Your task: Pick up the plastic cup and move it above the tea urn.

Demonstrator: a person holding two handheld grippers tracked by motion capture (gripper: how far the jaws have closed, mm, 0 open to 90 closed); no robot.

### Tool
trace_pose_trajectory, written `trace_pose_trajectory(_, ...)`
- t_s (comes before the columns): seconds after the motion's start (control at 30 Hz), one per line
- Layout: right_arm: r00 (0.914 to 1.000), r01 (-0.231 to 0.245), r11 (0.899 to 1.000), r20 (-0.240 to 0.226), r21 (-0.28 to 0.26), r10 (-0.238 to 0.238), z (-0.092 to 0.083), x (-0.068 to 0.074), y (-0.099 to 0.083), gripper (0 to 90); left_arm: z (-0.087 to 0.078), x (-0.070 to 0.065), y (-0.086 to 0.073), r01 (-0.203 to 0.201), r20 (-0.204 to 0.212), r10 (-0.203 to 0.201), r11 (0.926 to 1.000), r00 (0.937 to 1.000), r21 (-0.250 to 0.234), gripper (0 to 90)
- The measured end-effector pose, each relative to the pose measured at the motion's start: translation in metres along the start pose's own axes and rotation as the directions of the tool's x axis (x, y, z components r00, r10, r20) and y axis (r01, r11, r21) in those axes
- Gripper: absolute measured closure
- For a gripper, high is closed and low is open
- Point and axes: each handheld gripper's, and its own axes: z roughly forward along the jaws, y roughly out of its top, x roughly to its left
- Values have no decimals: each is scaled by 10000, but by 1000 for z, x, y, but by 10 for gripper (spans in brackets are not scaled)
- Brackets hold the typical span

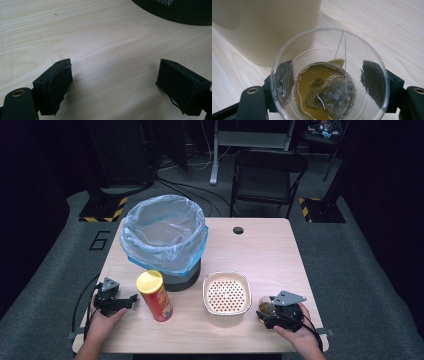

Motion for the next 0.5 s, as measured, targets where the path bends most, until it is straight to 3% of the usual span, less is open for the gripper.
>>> trace_pose_trajectory(0.1, 9998, 167, 9998, -117, -55, -168, 1, -6, -1, 247, 0, 0, 0, -3, 1, 3, 10000, 10000, 5, 128)
trace_pose_trajectory(0.2, 9998, -146, 9998, -127, -135, 144, 3, -11, -3, 228, 0, 0, 0, -3, 1, 3, 10000, 10000, 4, 128)
trace_pose_trajectory(0.33, 9982, -474, 9987, 350, -197, 480, 1, -12, -5, 184, 0, 0, 0, -4, 0, 4, 10000, 10000, 4, 128)
trace_pose_trajectory(0.5, 9962, -697, 9974, 506, -167, 704, -1, -11, -10, 182, 0, 0, 0, -4, 2, 4, 10000, 10000, 3, 128)
